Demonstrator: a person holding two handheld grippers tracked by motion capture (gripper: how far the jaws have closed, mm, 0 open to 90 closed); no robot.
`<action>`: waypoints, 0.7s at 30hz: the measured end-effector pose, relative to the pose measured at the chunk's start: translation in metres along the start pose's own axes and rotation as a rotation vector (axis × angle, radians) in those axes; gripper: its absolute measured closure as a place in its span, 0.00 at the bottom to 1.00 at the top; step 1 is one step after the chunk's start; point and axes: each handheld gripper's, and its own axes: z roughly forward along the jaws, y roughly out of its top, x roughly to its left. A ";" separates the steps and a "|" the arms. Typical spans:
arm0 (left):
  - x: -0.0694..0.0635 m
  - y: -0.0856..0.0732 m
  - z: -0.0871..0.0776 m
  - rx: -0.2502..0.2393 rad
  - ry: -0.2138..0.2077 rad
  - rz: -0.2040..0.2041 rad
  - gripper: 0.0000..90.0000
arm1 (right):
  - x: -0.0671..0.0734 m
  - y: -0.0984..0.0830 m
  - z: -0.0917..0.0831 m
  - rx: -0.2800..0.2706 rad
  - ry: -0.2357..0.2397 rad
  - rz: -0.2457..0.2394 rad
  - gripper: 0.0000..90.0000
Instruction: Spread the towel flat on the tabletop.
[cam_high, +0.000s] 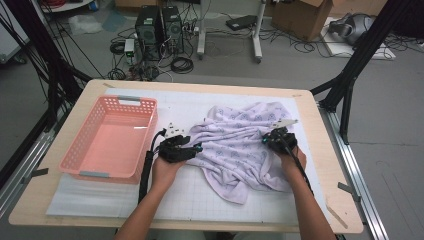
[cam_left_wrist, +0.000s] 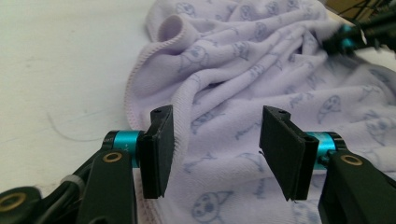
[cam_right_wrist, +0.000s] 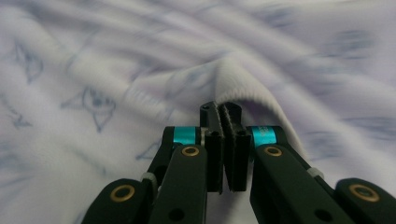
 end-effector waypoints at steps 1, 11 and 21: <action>-0.003 0.000 0.000 0.000 -0.010 0.004 0.50 | -0.008 0.001 -0.002 -0.014 -0.052 0.025 0.98; -0.033 -0.013 0.010 0.086 -0.135 0.073 0.53 | -0.043 -0.014 -0.024 -0.099 -0.207 0.224 0.71; -0.067 -0.026 0.026 0.182 -0.072 0.256 0.42 | -0.003 -0.023 -0.068 -0.198 -0.001 0.102 0.64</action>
